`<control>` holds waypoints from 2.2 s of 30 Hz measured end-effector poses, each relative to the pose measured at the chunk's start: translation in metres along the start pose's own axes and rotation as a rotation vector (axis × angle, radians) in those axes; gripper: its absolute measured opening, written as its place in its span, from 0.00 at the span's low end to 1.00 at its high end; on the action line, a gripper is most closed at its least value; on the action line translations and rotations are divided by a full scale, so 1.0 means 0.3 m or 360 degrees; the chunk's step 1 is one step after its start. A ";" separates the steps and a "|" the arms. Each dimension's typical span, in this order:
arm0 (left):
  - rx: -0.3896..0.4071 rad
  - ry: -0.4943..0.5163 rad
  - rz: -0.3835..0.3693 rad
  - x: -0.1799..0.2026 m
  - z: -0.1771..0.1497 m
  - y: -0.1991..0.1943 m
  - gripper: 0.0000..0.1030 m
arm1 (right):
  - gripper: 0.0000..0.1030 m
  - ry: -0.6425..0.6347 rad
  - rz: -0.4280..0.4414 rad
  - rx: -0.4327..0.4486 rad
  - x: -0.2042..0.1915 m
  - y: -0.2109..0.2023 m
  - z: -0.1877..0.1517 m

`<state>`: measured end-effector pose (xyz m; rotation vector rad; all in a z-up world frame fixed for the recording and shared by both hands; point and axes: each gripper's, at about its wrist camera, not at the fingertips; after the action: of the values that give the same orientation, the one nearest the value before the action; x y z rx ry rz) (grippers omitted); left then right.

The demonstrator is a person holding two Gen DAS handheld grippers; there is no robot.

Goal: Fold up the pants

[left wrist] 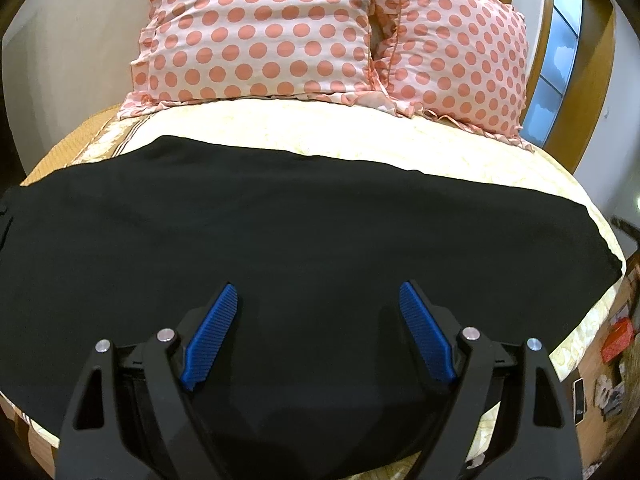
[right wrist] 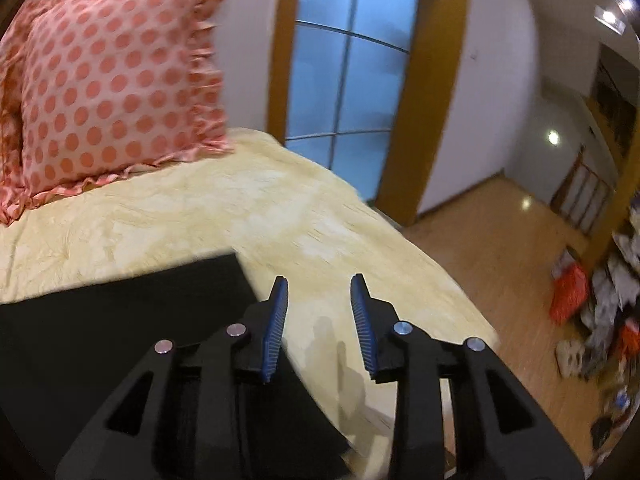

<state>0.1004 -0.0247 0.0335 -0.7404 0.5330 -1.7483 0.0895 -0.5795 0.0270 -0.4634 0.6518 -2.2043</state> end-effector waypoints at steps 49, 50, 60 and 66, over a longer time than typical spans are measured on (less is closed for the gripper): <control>0.0170 -0.0257 0.0106 -0.241 -0.057 -0.163 0.83 | 0.04 0.0303 0.1259 0.0335 -0.337 -0.477 0.010; 0.0178 -0.0266 0.0110 -0.248 -0.058 -0.171 0.83 | 0.04 0.0246 0.1344 0.0341 -0.406 -0.512 0.023; 0.0277 -0.0375 0.0222 -0.360 -0.092 -0.293 0.83 | 0.04 -0.0390 0.2085 -0.0041 -1.132 -0.786 -0.191; 0.0322 -0.0444 0.0304 -0.447 -0.114 -0.343 0.83 | 0.04 -0.0571 0.2054 -0.0278 -1.238 -0.768 -0.346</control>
<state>0.0327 0.1330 0.0505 -0.7485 0.2248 -1.4665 0.1376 -0.1330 0.0351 -0.3461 0.6628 -0.8295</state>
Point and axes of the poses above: each gripper's, at about its wrist camera, not at the fingertips, and y roughly the way its jaws point, x to its right, z to its top, and after that the axes turned 7 degrees about -z, right-handed
